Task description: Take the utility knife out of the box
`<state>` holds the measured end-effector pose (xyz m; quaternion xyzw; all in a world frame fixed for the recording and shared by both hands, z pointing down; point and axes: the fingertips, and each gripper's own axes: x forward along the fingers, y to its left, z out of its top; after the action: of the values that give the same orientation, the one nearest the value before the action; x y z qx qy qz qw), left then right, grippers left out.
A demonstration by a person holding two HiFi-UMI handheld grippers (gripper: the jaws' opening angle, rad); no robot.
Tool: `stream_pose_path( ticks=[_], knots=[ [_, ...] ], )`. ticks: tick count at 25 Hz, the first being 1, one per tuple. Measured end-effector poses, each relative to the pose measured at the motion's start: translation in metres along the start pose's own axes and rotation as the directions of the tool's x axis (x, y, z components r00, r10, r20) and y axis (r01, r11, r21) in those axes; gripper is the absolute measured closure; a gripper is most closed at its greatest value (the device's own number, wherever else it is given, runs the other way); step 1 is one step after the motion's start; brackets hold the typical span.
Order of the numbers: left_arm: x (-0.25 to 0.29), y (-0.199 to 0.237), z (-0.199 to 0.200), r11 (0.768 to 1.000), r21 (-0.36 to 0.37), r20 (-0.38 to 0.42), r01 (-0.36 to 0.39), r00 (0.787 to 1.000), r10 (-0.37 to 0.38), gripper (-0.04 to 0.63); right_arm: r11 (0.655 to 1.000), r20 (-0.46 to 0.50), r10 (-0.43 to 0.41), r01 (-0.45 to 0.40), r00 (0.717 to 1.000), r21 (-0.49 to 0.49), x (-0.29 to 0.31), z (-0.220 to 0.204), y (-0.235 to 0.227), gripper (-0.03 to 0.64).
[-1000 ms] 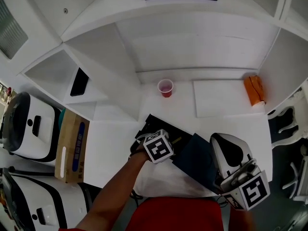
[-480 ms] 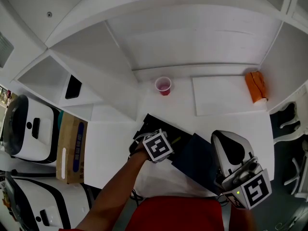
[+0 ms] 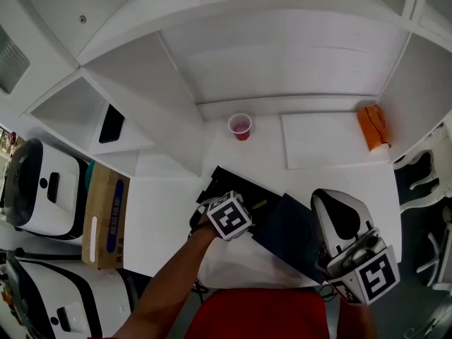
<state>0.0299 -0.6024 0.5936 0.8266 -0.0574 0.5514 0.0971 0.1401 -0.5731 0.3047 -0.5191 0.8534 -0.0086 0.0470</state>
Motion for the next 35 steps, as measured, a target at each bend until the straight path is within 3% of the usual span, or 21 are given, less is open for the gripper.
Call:
stream_pose_path(
  ticks=[6,8,10,13,17,19,23,25,27,31,35],
  knots=[
    [-0.038,-0.003,0.019,0.997,-0.023,0.159,-0.073,0.984,0.076,0.514,1.0,0.008,0.004,-0.003,1.0,-0.009,-0.006,0.004,0.007,0.623],
    [-0.056,-0.003,0.028,0.994,-0.049,0.244,-0.1,0.964,0.109,0.514,1.0,0.01,0.01,-0.01,1.0,-0.017,-0.007,0.004,0.011,0.623],
    [-0.078,-0.005,0.039,0.99,-0.08,0.342,-0.12,0.929,0.14,0.514,1.0,0.01,0.016,-0.016,1.0,-0.022,-0.008,0.005,0.015,0.623],
    [-0.113,-0.01,0.055,0.982,-0.115,0.486,-0.153,0.853,0.19,0.514,0.999,0.012,0.023,-0.023,1.0,-0.026,-0.009,0.007,0.02,0.623],
    [-0.157,-0.019,0.072,0.963,-0.149,0.633,-0.224,0.726,0.267,0.514,0.999,0.022,0.033,-0.033,0.999,-0.018,-0.009,0.009,0.026,0.623],
    [-0.177,-0.026,0.079,0.952,-0.165,0.7,-0.26,0.649,0.298,0.514,0.999,0.019,0.038,-0.038,0.999,-0.015,-0.009,0.008,0.03,0.623],
    [-0.217,-0.047,0.093,0.936,-0.242,0.822,-0.254,0.46,0.337,0.514,0.998,0.016,0.054,-0.054,0.998,-0.013,-0.008,0.007,0.037,0.623],
    [-0.231,-0.057,0.095,0.93,-0.279,0.848,-0.24,0.392,0.355,0.514,0.998,0.02,0.063,-0.063,0.998,-0.008,-0.007,0.008,0.04,0.623],
    [-0.24,-0.064,0.096,0.923,-0.302,0.86,-0.238,0.349,0.371,0.514,0.998,0.022,0.07,-0.069,0.997,-0.003,-0.006,0.009,0.042,0.623],
    [-0.252,-0.071,0.094,0.909,-0.336,0.87,-0.247,0.288,0.399,0.514,0.997,0.029,0.079,-0.079,0.996,-0.001,-0.005,0.009,0.046,0.623],
    [-0.261,-0.075,0.093,0.9,-0.345,0.876,-0.266,0.254,0.411,0.514,0.996,0.034,0.093,-0.094,0.995,0.007,-0.004,0.008,0.05,0.623]
  ],
)
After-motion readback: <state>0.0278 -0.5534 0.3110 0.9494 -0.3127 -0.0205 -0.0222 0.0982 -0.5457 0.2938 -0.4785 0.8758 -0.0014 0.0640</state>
